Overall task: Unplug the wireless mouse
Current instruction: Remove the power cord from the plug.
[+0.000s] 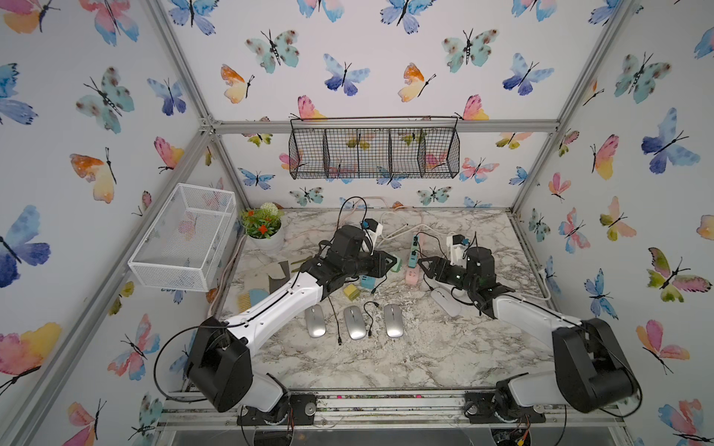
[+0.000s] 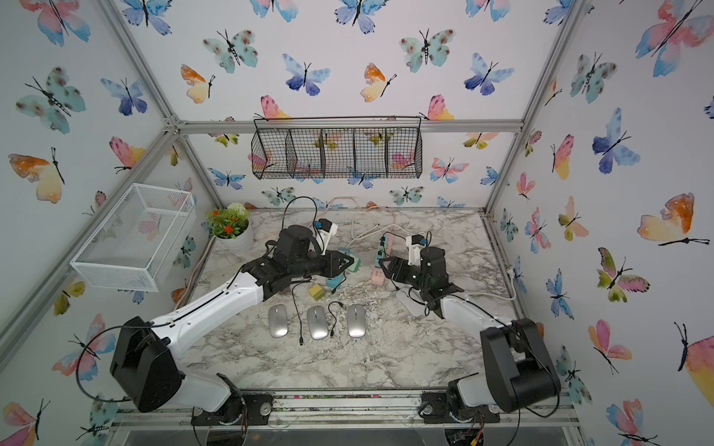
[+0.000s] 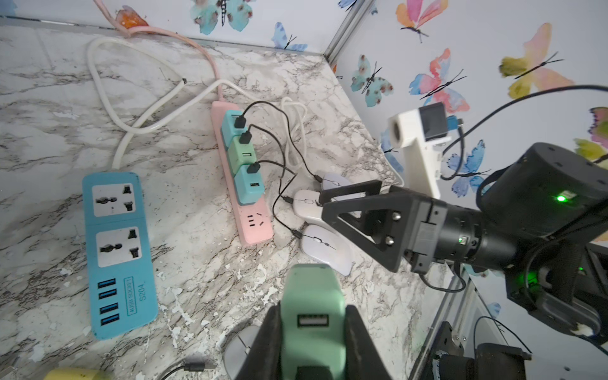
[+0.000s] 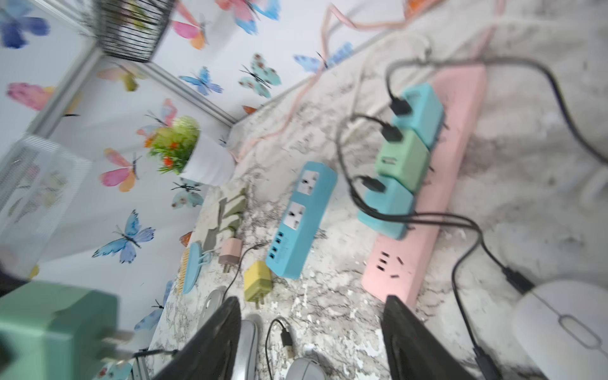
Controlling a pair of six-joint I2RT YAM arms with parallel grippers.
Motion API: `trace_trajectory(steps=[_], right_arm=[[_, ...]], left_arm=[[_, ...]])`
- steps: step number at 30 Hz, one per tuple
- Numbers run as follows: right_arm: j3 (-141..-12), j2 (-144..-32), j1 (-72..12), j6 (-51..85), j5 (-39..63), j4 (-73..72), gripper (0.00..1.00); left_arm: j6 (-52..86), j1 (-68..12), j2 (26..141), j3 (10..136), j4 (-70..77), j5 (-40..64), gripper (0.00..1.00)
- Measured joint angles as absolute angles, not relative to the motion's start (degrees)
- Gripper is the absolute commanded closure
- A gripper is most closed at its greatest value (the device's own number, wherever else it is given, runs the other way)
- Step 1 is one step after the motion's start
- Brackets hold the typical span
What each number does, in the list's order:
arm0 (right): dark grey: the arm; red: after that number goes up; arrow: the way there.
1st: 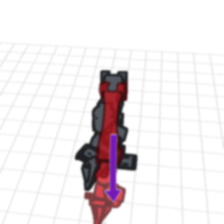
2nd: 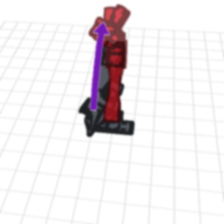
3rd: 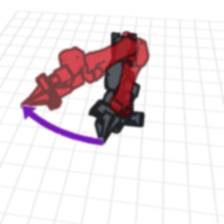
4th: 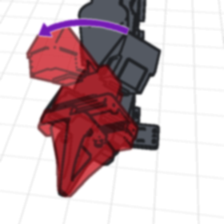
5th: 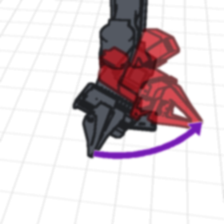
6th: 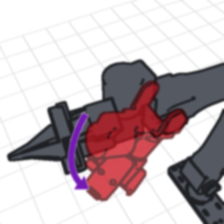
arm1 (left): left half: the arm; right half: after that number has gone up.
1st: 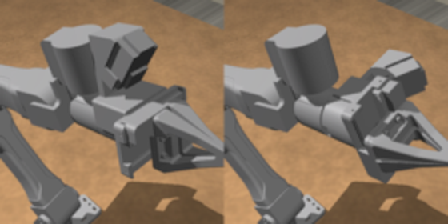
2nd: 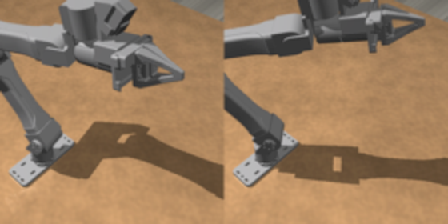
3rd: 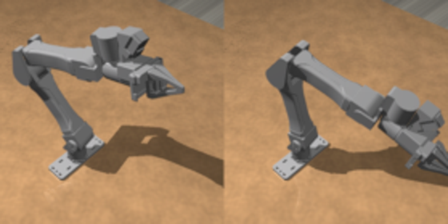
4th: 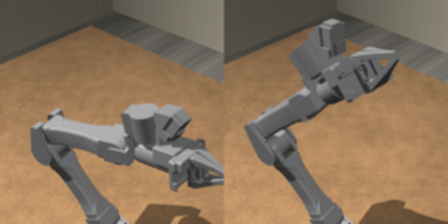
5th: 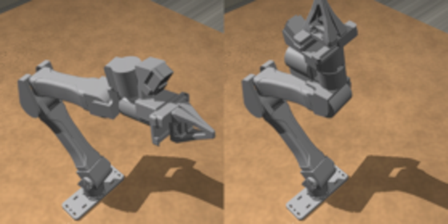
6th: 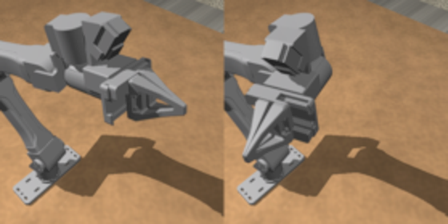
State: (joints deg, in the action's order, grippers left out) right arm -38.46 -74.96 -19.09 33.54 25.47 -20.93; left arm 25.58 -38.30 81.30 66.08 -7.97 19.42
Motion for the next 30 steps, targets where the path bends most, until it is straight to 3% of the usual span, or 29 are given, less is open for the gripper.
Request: trace_trajectory(steps=[3, 7, 9, 11, 14, 17, 30], right_arm=[[-37.63, -66.22, -19.09, 28.36, 24.58, -19.92, 0.14], [-37.32, -59.68, -19.11, 23.33, 20.49, -19.94, 0.13], [-36.80, -58.46, -19.11, 21.41, 17.80, -20.64, 0.07], [-36.60, -57.93, -19.11, 18.31, 16.86, -20.05, 0.09], [-37.26, -57.98, -19.03, 12.53, 18.24, -18.20, 0.23], [-40.05, -59.53, -19.31, 7.16, 22.20, -15.70, 0.14], [-44.49, -57.01, -37.50, -18.04, 16.69, -8.54, 0.14]], left_arm=[[25.74, -37.95, 77.65, 64.23, -5.89, 21.17, 1.00], [26.50, -37.43, 75.35, 63.00, -3.81, 23.05, 1.00], [27.20, -37.21, 74.98, 62.65, -3.03, 23.92, 1.00], [27.79, -37.17, 74.89, 62.24, -2.11, 24.58, 1.00], [28.88, -37.10, 74.89, 61.63, -1.34, 26.52, 1.00], [29.69, -37.08, 74.89, 61.25, -0.78, 27.97, 1.00], [31.09, -37.08, 74.89, 61.25, 0.34, 31.14, 1.00]])
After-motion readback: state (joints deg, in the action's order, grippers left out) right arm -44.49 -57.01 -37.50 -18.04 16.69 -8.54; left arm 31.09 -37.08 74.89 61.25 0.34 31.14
